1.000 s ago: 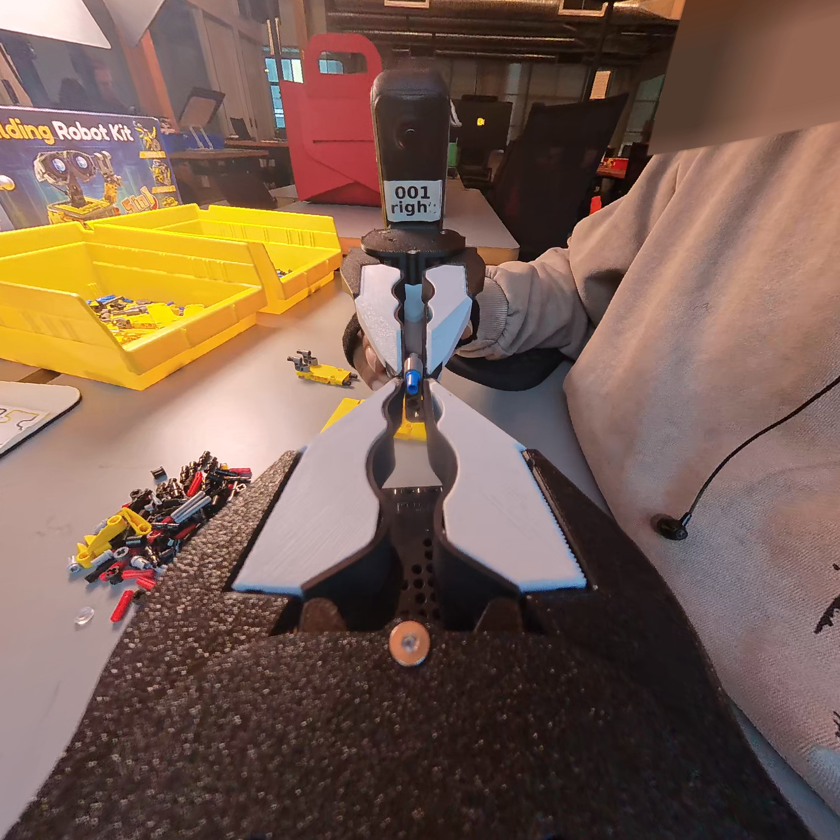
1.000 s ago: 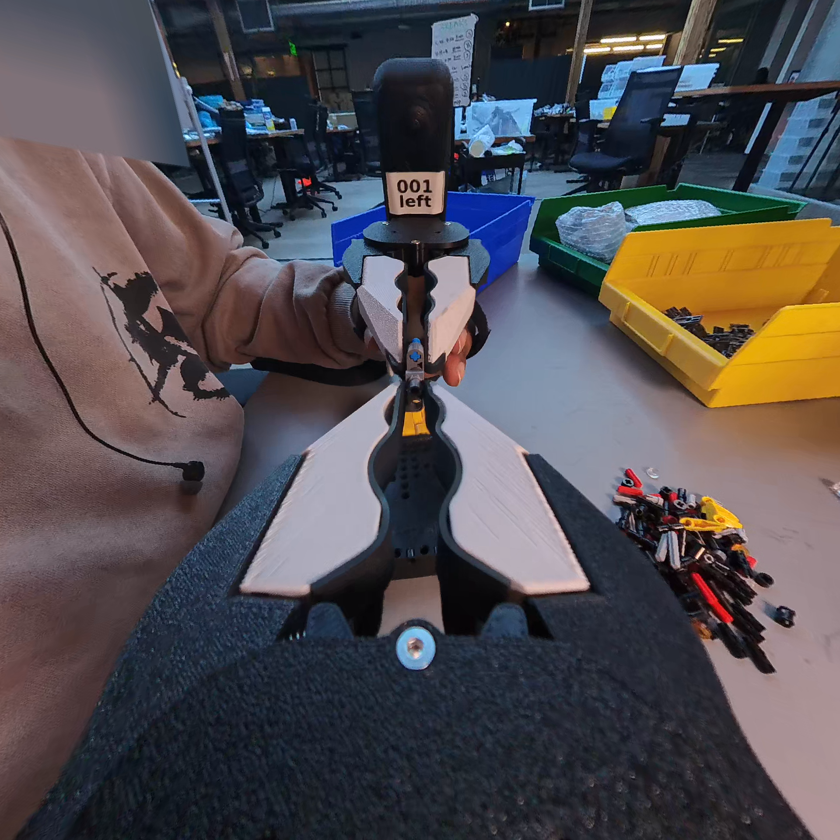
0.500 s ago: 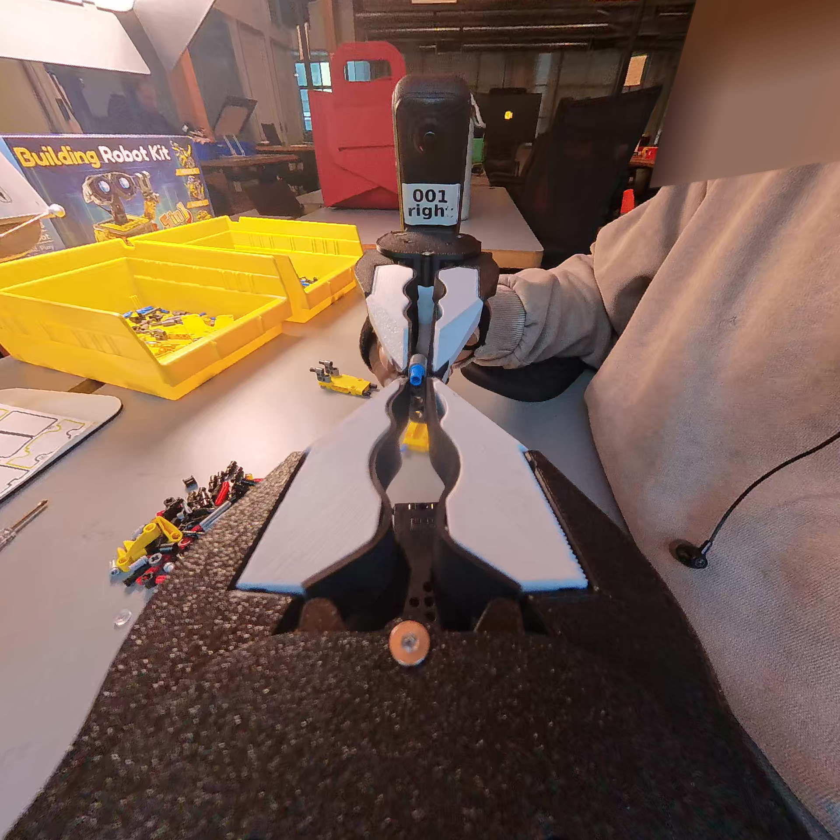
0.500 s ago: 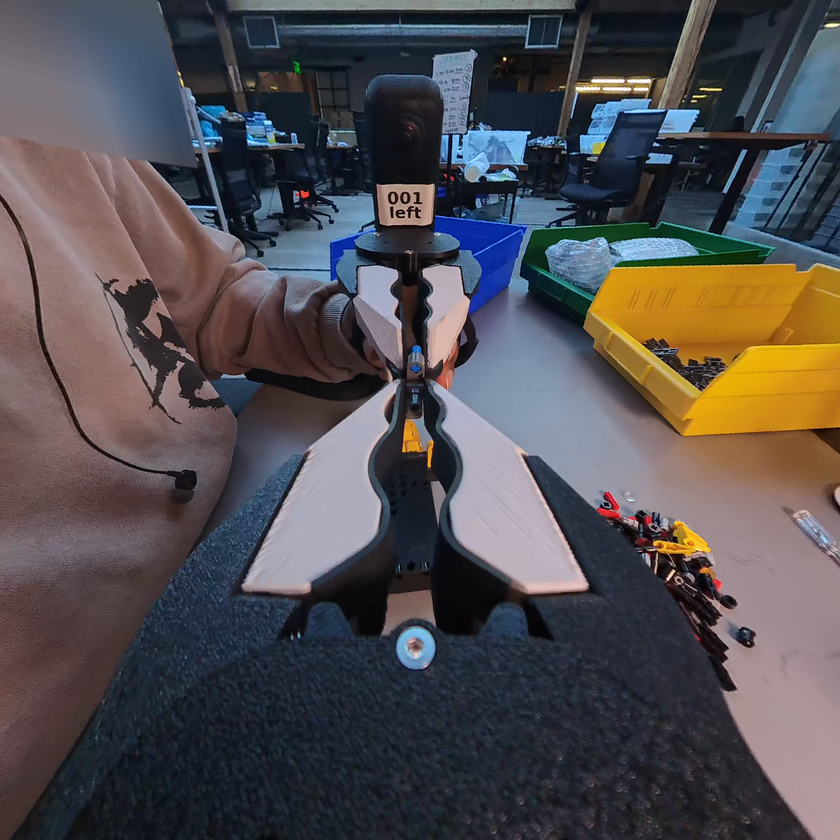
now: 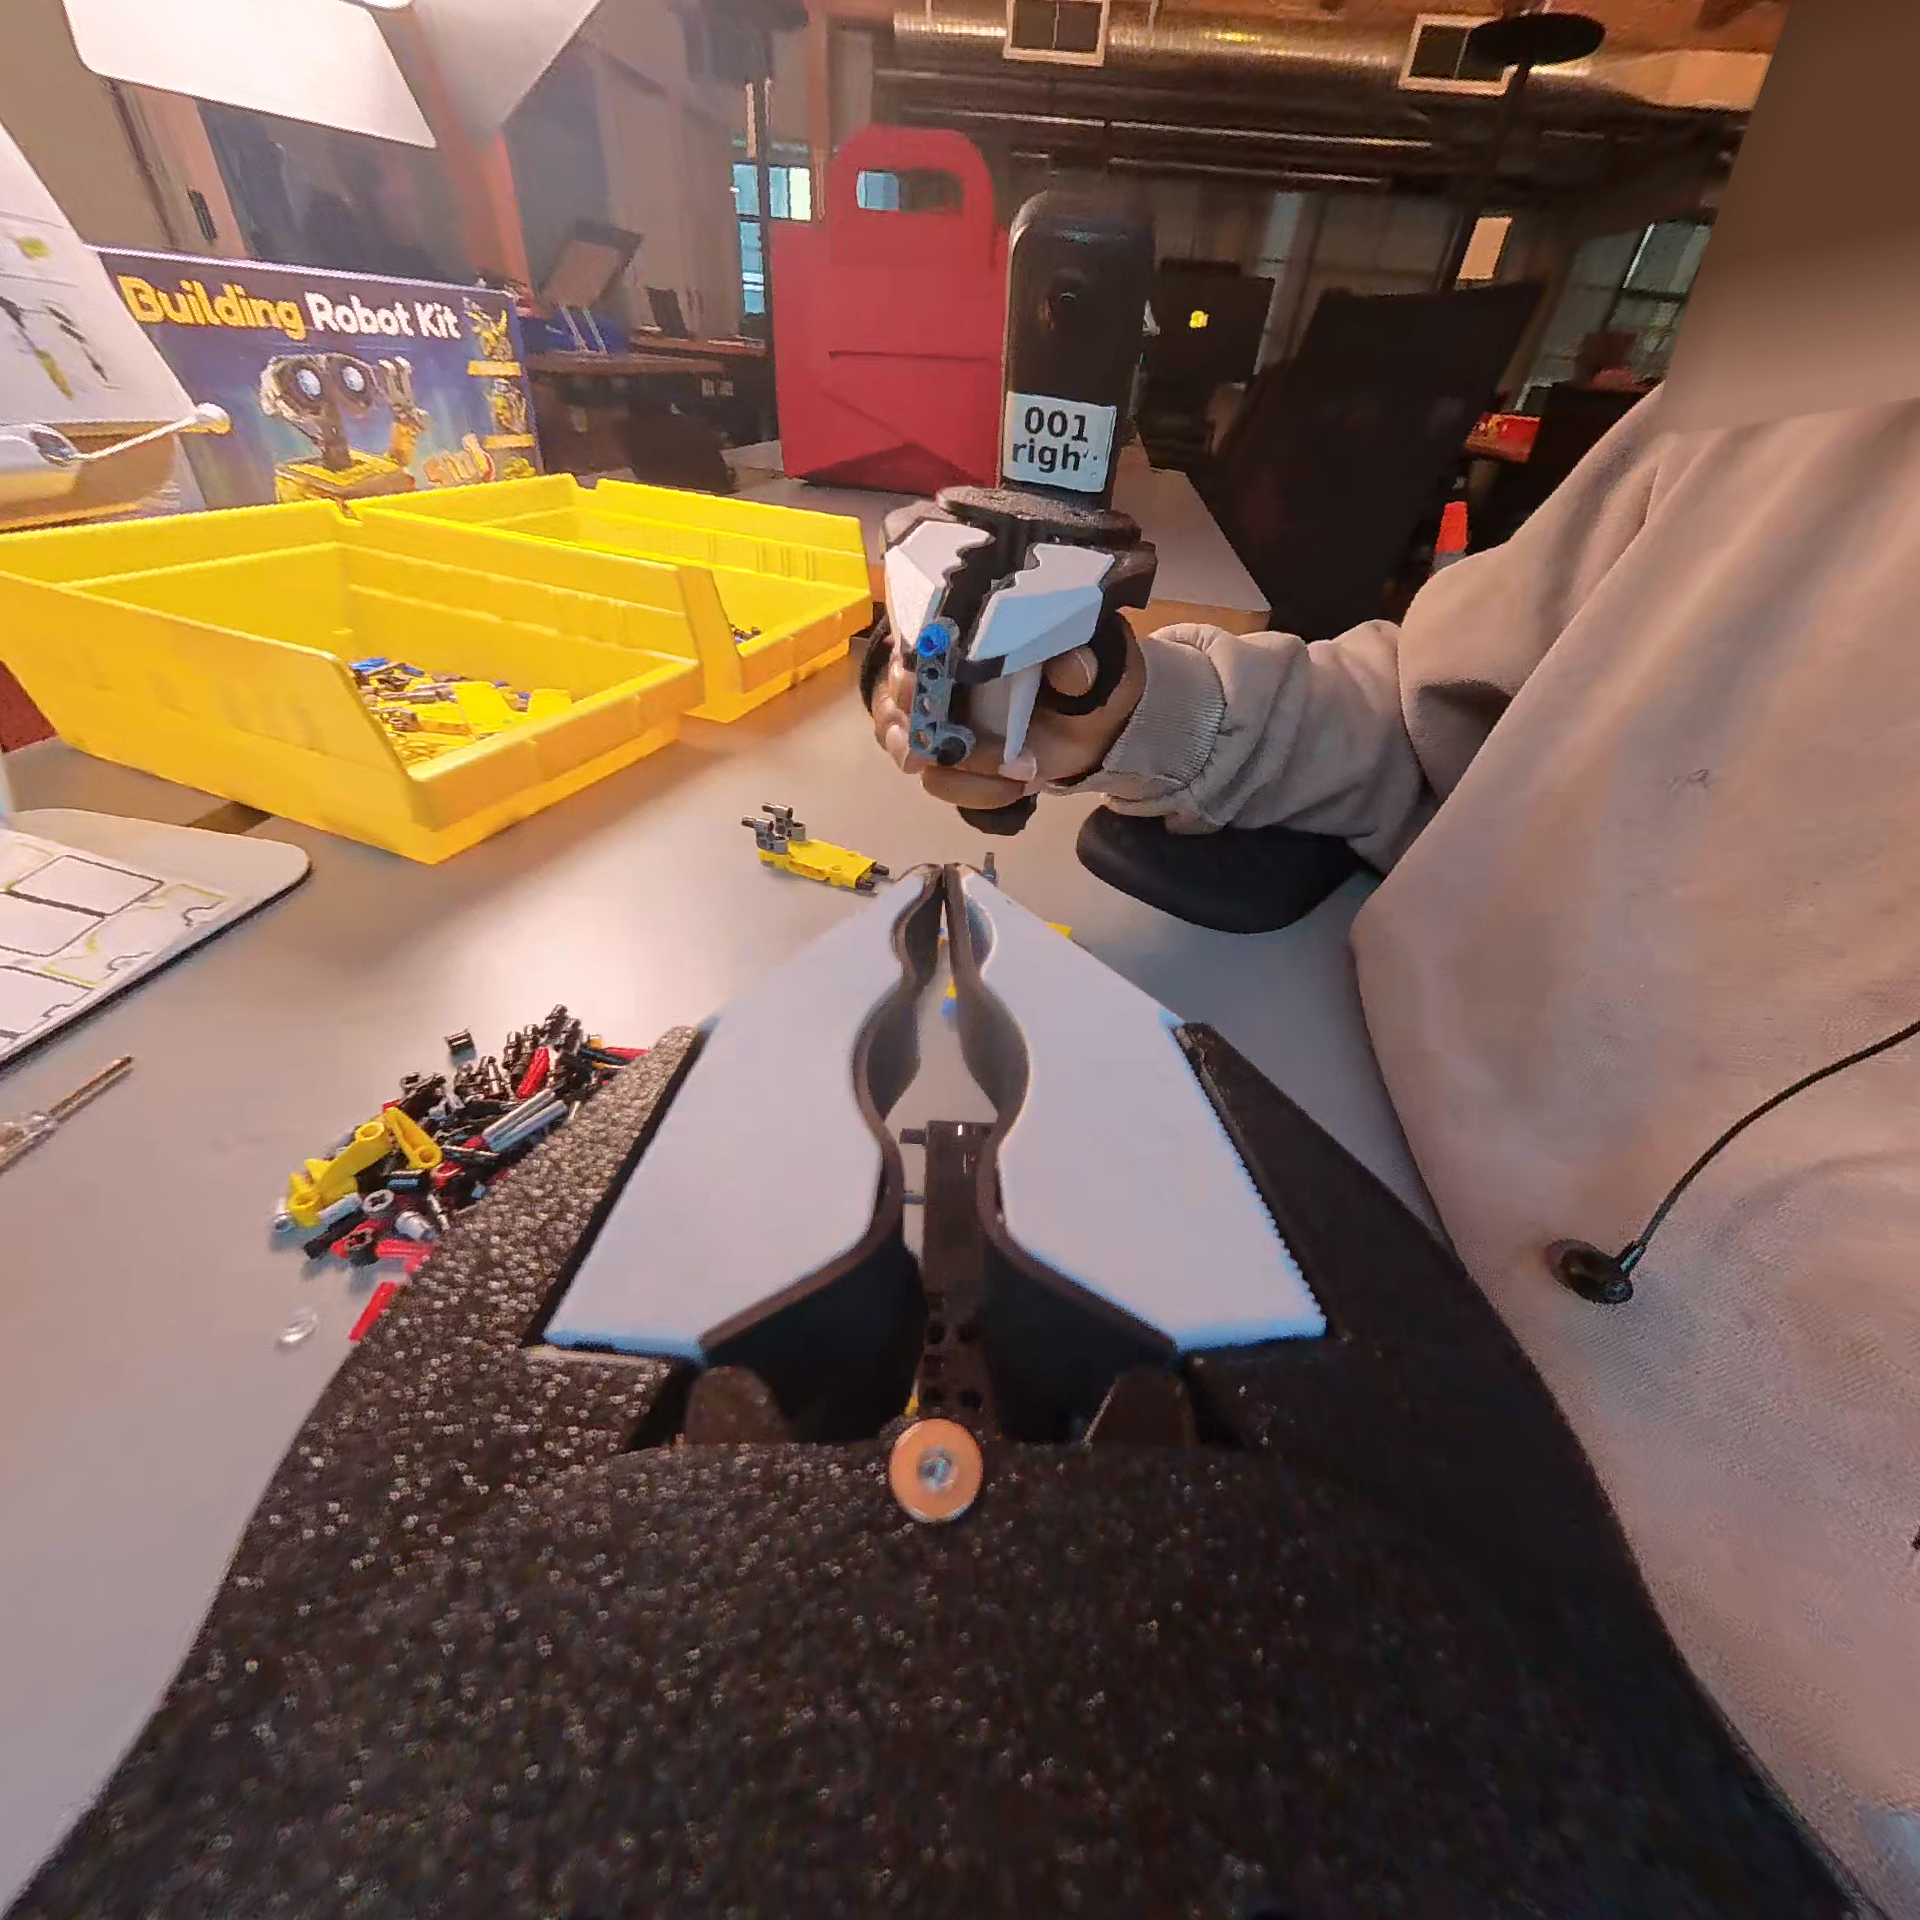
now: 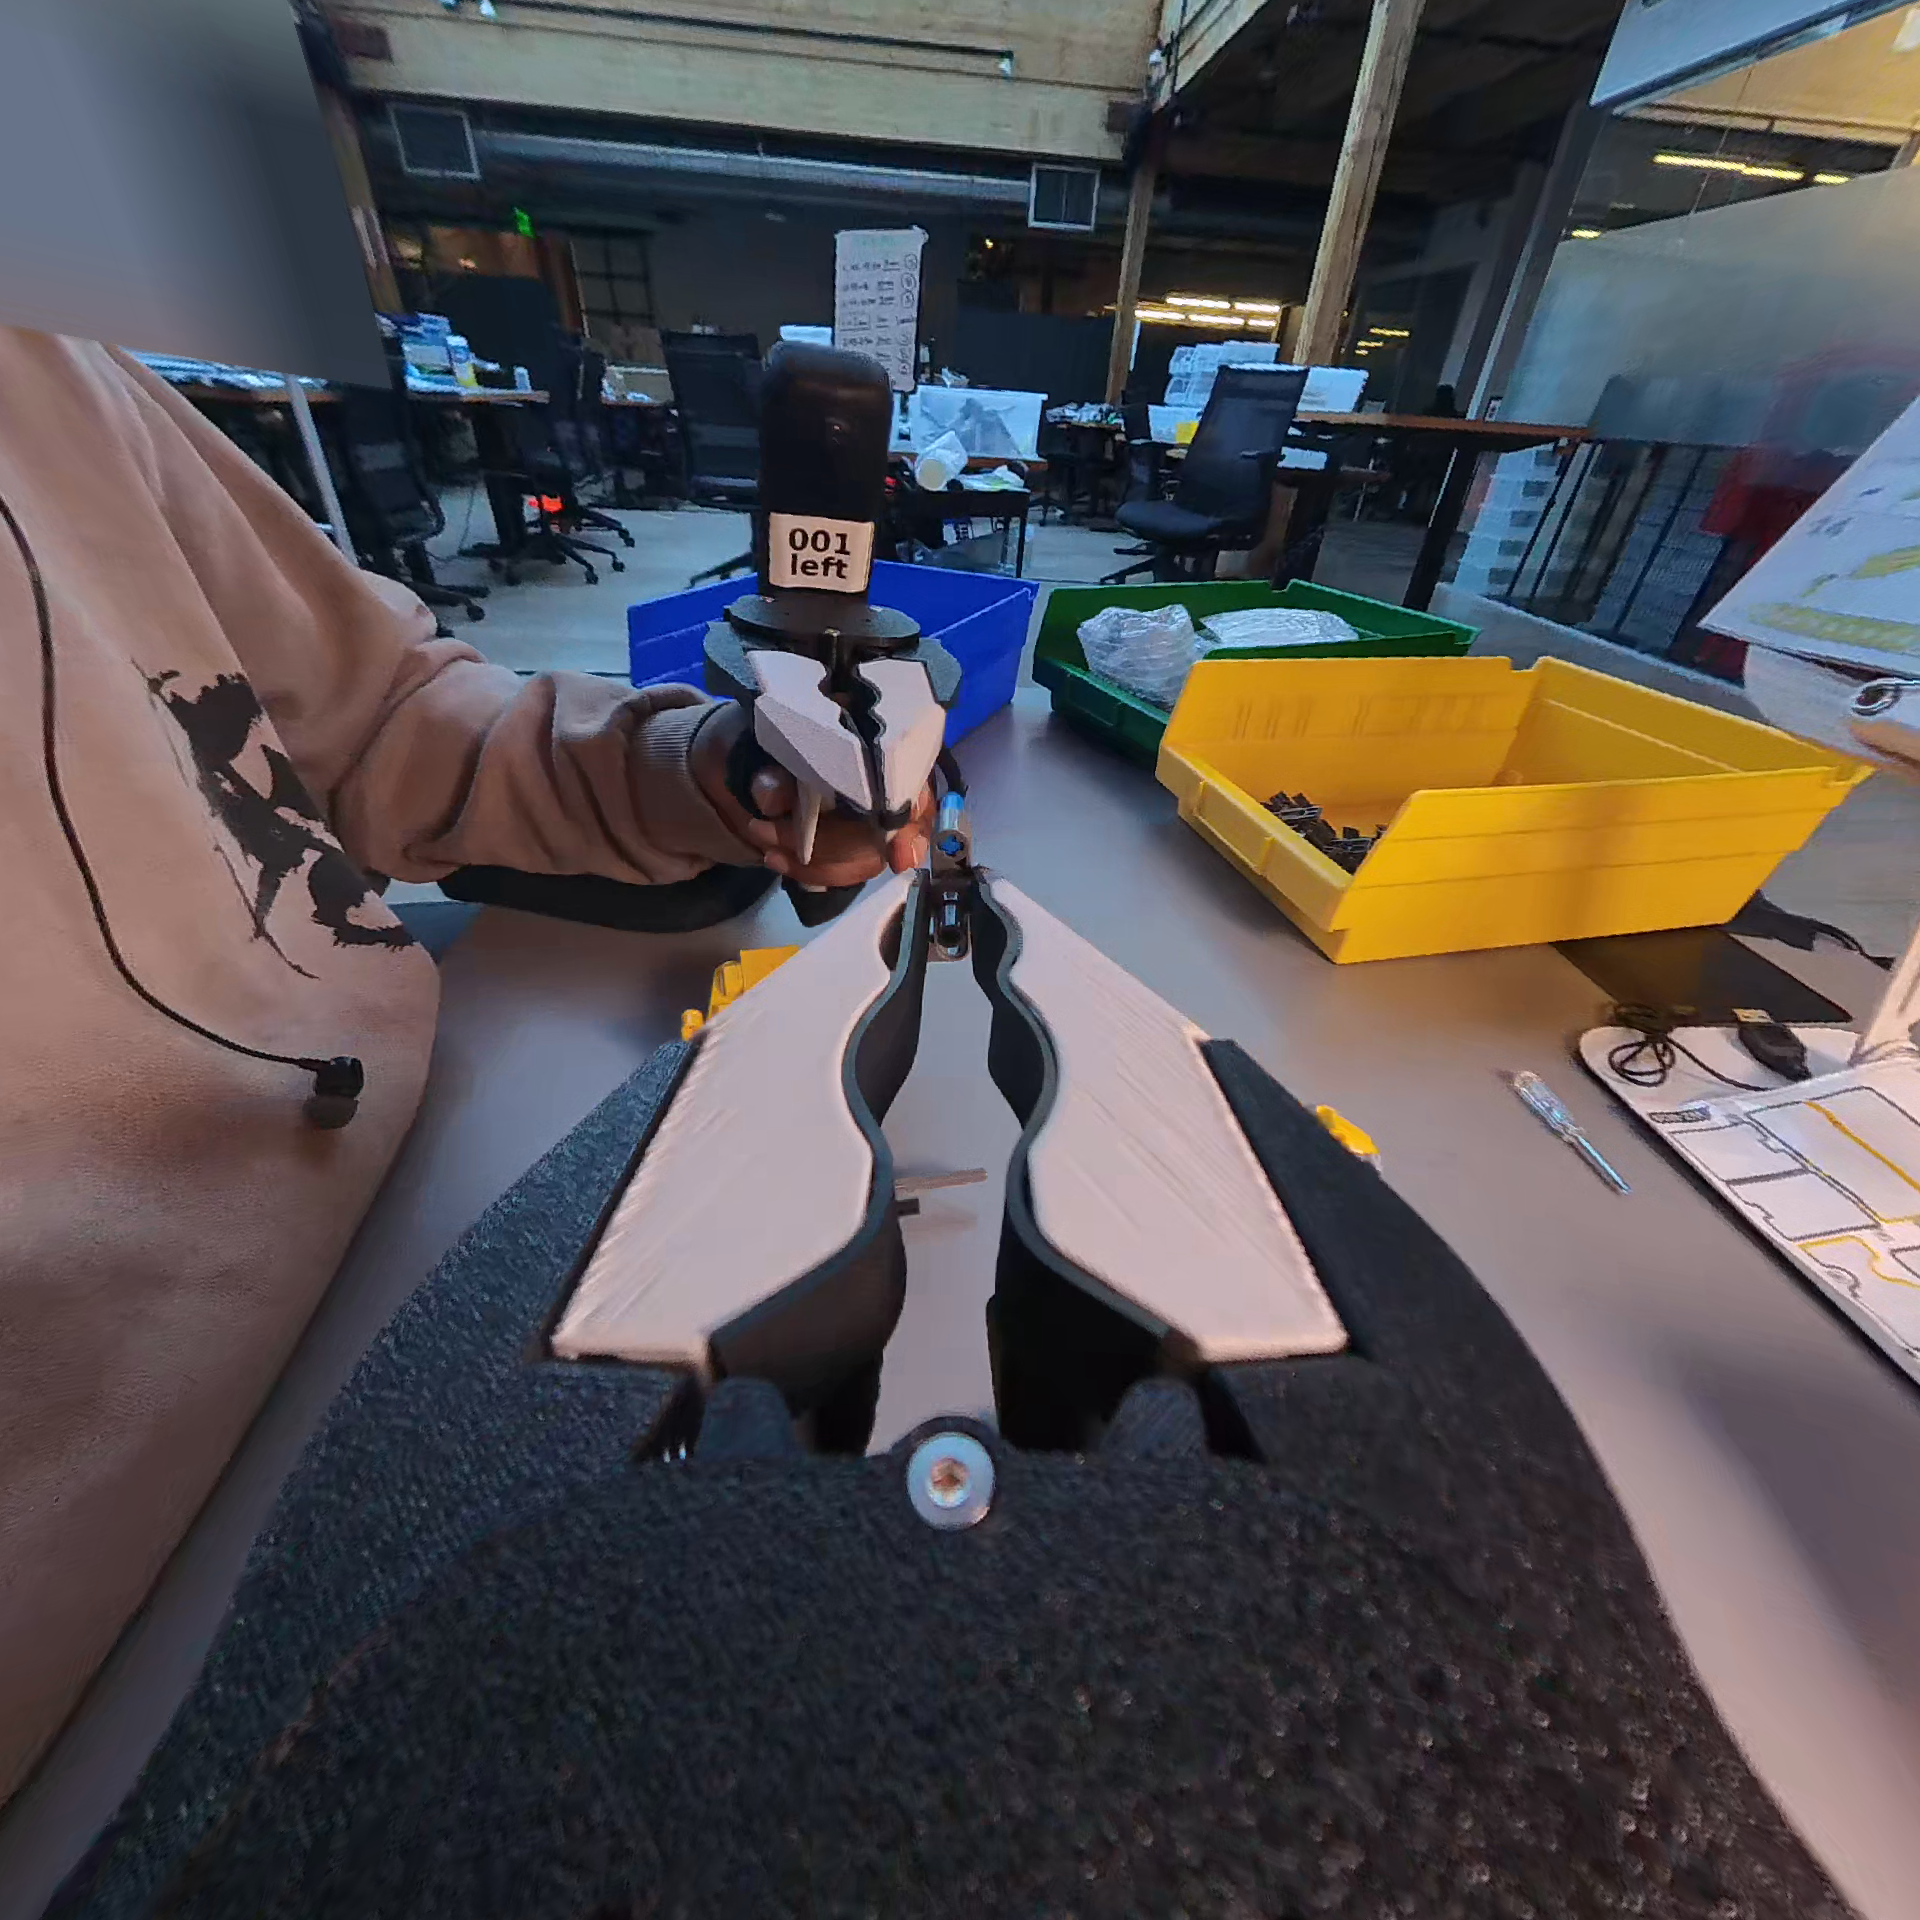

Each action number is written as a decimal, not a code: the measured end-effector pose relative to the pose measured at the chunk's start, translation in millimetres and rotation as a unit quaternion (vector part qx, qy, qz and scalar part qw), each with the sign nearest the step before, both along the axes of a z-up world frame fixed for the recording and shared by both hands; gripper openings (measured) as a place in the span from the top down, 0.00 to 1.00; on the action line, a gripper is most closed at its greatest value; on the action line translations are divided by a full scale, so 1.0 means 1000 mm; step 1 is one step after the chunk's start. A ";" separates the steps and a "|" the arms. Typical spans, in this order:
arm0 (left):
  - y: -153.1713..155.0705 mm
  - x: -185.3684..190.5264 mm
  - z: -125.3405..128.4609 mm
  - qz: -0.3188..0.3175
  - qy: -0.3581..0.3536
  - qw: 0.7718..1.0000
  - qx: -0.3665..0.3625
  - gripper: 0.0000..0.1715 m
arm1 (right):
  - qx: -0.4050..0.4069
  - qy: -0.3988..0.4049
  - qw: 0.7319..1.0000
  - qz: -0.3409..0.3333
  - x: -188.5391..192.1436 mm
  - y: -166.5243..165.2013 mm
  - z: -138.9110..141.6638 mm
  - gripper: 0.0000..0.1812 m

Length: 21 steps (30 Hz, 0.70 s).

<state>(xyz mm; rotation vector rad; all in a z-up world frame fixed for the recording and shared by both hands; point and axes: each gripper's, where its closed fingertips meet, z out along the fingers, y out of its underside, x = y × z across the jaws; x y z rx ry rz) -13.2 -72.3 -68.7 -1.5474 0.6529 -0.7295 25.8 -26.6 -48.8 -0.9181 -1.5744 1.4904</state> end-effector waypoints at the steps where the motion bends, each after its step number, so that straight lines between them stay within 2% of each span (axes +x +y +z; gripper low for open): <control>1: 0.000 0.004 -0.001 0.000 0.000 1.000 -0.001 0.97 | -0.003 -0.001 1.000 0.005 0.000 -0.003 -0.002 0.97; 3: 0.001 0.010 -0.003 -0.002 -0.002 1.000 -0.006 0.84 | -0.007 -0.006 1.000 0.022 -0.002 -0.012 -0.006 0.97; 4: 0.001 0.013 -0.004 -0.003 -0.001 1.000 -0.008 0.82 | -0.008 -0.007 0.999 0.031 -0.003 -0.017 -0.007 0.97; 9: -0.004 0.029 -0.004 -0.030 0.003 1.000 -0.006 0.88 | -0.003 -0.027 0.997 0.067 -0.010 -0.044 -0.018 0.96; 12: -0.010 0.035 -0.007 -0.052 0.015 0.998 -0.007 0.96 | 0.006 -0.038 0.996 0.079 -0.013 -0.055 -0.025 0.96; 17: -0.013 0.034 -0.012 -0.046 0.053 0.997 -0.012 0.96 | 0.011 -0.052 0.995 0.079 -0.014 -0.059 -0.030 0.96; 21: -0.013 0.033 0.006 -0.029 0.051 0.998 0.015 0.97 | -0.015 -0.029 0.996 0.081 -0.013 -0.060 -0.013 0.97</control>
